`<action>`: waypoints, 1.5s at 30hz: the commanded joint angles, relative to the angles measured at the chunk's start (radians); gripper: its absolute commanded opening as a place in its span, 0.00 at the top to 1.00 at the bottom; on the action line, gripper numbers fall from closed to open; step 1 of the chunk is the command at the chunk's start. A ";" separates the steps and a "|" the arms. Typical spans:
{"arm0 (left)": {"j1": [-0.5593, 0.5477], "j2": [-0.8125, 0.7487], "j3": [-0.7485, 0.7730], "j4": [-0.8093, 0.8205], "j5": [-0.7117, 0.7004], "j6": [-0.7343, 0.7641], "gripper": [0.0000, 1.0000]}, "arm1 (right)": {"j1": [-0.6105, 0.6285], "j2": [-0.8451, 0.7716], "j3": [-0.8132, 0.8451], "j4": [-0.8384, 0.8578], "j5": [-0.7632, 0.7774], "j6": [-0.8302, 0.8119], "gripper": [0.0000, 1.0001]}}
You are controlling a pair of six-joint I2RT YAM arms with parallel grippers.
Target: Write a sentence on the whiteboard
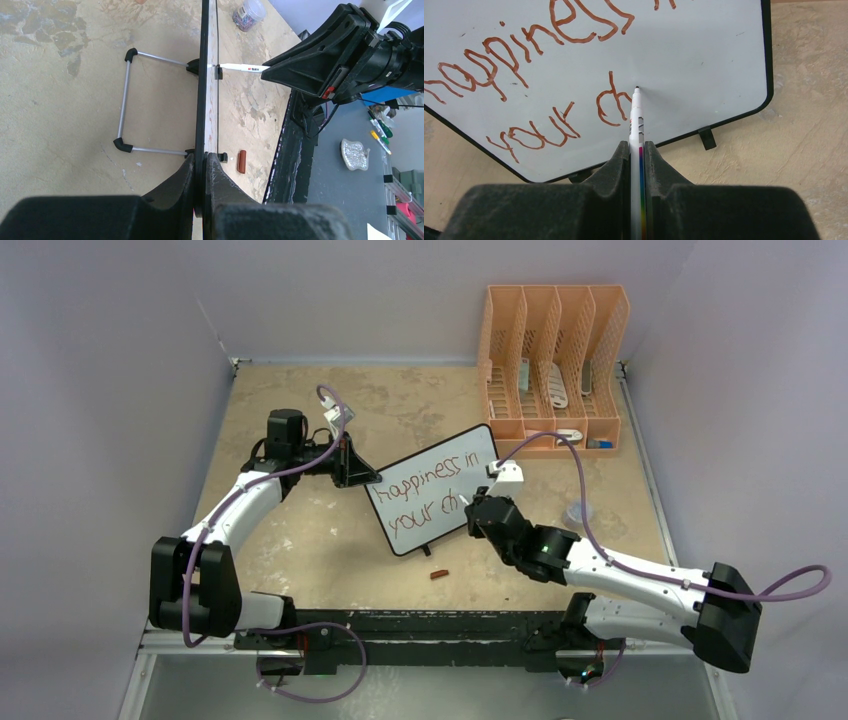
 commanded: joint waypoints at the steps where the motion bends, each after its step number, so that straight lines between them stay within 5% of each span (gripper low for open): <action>1: 0.003 0.027 0.001 -0.044 -0.139 0.050 1.00 | -0.002 -0.008 0.002 0.016 0.000 0.007 1.00; 22: 0.003 0.025 0.001 -0.044 -0.139 0.050 1.00 | -0.003 0.006 0.000 -0.037 -0.055 0.058 1.00; 45: 0.003 0.024 0.000 -0.046 -0.136 0.051 1.00 | -0.003 -0.006 0.013 -0.054 0.066 0.082 1.00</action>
